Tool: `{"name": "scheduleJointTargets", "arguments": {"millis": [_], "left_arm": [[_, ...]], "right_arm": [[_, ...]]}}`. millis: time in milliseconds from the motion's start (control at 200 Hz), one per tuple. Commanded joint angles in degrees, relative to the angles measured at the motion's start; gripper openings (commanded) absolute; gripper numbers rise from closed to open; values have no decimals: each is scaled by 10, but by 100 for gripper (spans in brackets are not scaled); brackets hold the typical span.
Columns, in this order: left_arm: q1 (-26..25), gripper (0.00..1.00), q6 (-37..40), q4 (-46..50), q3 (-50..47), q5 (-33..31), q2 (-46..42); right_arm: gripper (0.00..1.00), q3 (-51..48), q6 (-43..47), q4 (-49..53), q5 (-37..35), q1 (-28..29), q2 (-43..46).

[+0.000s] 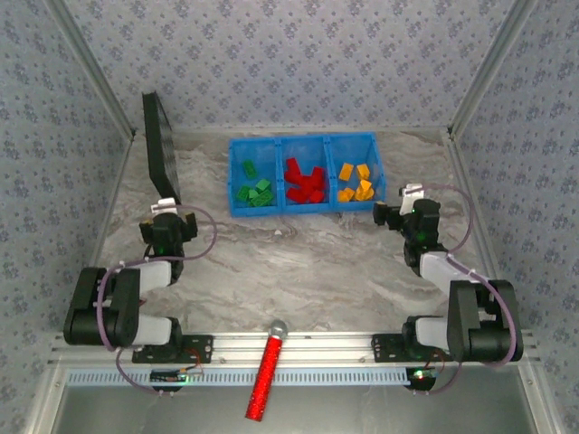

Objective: Sort the legos into containers by color
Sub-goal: Reset both arms

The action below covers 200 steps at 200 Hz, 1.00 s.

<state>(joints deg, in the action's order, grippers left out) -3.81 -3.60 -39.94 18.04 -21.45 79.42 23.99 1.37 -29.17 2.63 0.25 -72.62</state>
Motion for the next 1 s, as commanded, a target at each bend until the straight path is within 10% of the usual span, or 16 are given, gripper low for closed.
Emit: {"name": "scheduleJointTargets", "arguments": {"millis": [0,255,995], "left_arm": [[4,99,25,-177,-4,62,83],[48,99,13,-91,50,169,91],[48,99,13,-68,55,171,86]], "right_arm": [[100,-20,0,-19,-2,8,-8],[100,8,41,-72,-20,1,-78],[100,-14,9,-167,-33,-19,-144]]}}
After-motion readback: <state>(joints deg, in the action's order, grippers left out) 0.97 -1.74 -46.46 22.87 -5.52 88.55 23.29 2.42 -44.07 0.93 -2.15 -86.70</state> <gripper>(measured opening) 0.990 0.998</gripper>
